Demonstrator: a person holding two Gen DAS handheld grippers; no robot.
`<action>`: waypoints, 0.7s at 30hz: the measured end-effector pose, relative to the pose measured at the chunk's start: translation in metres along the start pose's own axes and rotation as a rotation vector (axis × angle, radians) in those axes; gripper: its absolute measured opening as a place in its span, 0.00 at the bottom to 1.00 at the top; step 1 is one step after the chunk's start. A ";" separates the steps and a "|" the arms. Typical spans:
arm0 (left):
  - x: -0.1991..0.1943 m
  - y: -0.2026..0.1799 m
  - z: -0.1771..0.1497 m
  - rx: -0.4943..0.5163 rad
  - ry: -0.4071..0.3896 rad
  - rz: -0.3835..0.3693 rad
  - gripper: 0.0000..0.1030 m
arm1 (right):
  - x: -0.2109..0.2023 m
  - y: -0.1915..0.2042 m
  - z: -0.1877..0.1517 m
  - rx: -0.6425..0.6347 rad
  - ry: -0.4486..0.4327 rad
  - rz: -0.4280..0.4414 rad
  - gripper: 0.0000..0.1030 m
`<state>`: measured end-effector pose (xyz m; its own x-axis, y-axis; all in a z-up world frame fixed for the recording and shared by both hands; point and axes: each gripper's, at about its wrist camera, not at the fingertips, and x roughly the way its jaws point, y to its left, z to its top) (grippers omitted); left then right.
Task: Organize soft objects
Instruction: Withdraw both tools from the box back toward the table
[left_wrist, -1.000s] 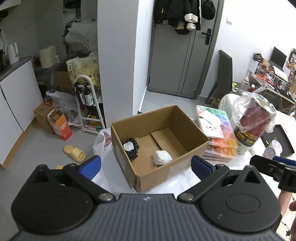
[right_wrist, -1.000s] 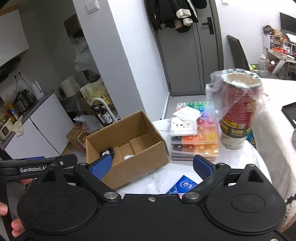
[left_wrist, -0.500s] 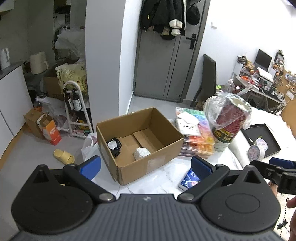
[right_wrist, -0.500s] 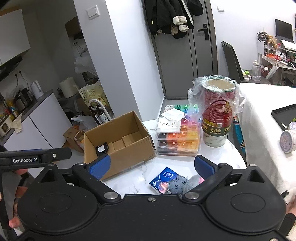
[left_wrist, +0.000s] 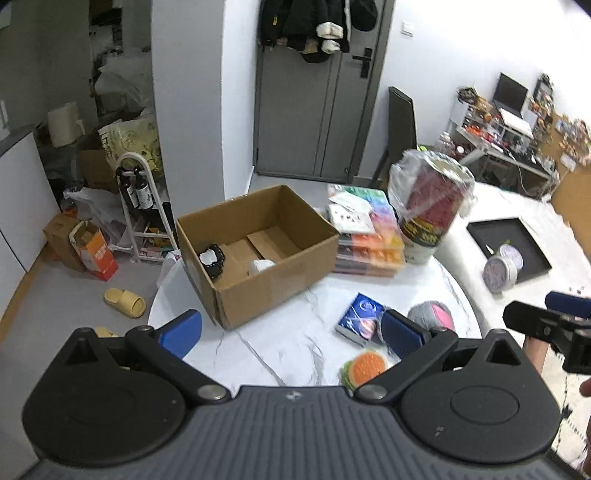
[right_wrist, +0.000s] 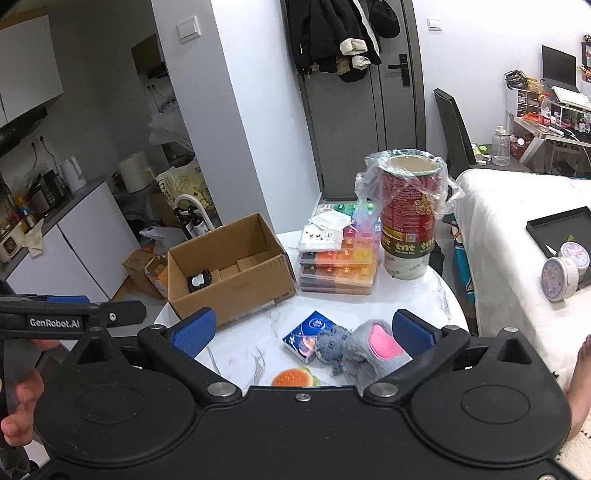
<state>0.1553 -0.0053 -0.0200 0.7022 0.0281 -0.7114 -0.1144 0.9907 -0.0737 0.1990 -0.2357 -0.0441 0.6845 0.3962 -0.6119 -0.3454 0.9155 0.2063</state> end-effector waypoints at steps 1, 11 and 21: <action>-0.001 -0.004 -0.002 0.013 0.000 -0.003 1.00 | -0.002 -0.001 -0.002 0.003 0.003 -0.002 1.00; 0.001 -0.020 -0.020 0.040 0.011 -0.023 0.99 | -0.010 -0.018 -0.026 0.047 0.028 -0.034 1.00; 0.006 -0.023 -0.042 0.036 0.028 -0.019 0.99 | -0.012 -0.035 -0.052 0.112 0.055 -0.047 1.00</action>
<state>0.1323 -0.0335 -0.0521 0.6840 0.0057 -0.7295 -0.0750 0.9952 -0.0625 0.1693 -0.2756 -0.0841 0.6612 0.3506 -0.6632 -0.2376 0.9364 0.2582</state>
